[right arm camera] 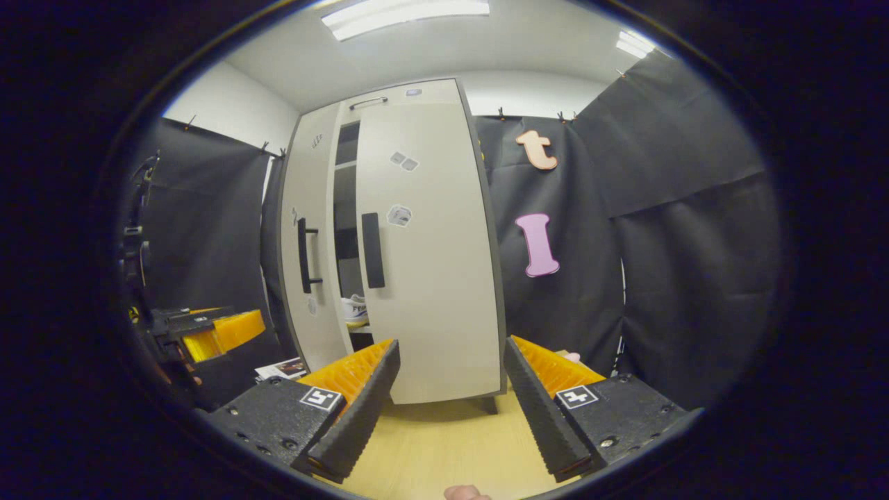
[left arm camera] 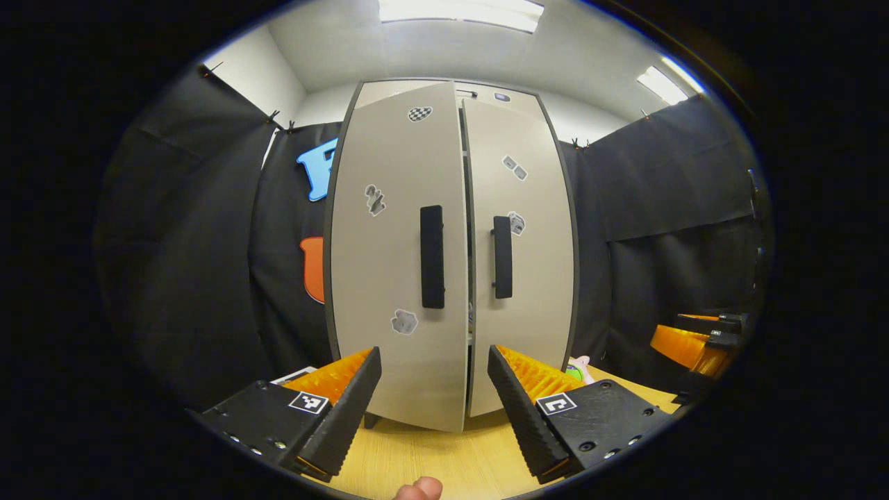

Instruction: Grab one shoe with the right hand and put it into the shoe cabinet, grab the other shoe with the left hand and put it into the shoe cabinet; then close the right door with the right hand and the left door with the left hand.

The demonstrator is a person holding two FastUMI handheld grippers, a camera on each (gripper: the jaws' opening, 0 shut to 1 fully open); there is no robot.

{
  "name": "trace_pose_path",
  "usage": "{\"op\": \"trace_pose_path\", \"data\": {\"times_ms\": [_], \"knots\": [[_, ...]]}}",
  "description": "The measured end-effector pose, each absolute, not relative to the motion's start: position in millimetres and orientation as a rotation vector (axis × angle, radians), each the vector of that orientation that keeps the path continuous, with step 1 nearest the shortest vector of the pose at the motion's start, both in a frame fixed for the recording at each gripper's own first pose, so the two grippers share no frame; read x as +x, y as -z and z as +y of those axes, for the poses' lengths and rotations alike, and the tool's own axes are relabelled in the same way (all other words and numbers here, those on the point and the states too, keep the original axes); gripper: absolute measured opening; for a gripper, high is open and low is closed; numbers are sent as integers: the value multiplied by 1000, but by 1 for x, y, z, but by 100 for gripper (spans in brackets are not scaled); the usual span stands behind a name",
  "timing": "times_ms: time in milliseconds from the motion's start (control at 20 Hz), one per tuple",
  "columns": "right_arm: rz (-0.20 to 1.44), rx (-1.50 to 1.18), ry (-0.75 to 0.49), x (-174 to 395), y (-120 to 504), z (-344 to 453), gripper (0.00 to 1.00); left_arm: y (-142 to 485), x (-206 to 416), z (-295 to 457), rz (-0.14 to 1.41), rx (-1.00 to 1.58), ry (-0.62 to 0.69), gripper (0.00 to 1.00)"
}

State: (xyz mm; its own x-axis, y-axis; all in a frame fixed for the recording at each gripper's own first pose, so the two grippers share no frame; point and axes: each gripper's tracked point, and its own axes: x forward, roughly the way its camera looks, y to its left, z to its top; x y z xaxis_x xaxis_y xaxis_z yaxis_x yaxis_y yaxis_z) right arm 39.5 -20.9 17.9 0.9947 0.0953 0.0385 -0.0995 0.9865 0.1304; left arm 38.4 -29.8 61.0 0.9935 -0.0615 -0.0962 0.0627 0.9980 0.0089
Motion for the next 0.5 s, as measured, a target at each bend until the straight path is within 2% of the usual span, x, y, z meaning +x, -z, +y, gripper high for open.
{"op": "trace_pose_path", "data": {"times_ms": [100,150,500], "knots": [[-44,139,-102,38,-21,-18,94,-53,28,-26,115,-14,46,93],[-48,138,-106,37,-21,-17,97,-50,25,-21,115,-30,33,93],[-51,117,-134,33,-18,-8,97,-47,18,4,107,-43,-46,93]]}}
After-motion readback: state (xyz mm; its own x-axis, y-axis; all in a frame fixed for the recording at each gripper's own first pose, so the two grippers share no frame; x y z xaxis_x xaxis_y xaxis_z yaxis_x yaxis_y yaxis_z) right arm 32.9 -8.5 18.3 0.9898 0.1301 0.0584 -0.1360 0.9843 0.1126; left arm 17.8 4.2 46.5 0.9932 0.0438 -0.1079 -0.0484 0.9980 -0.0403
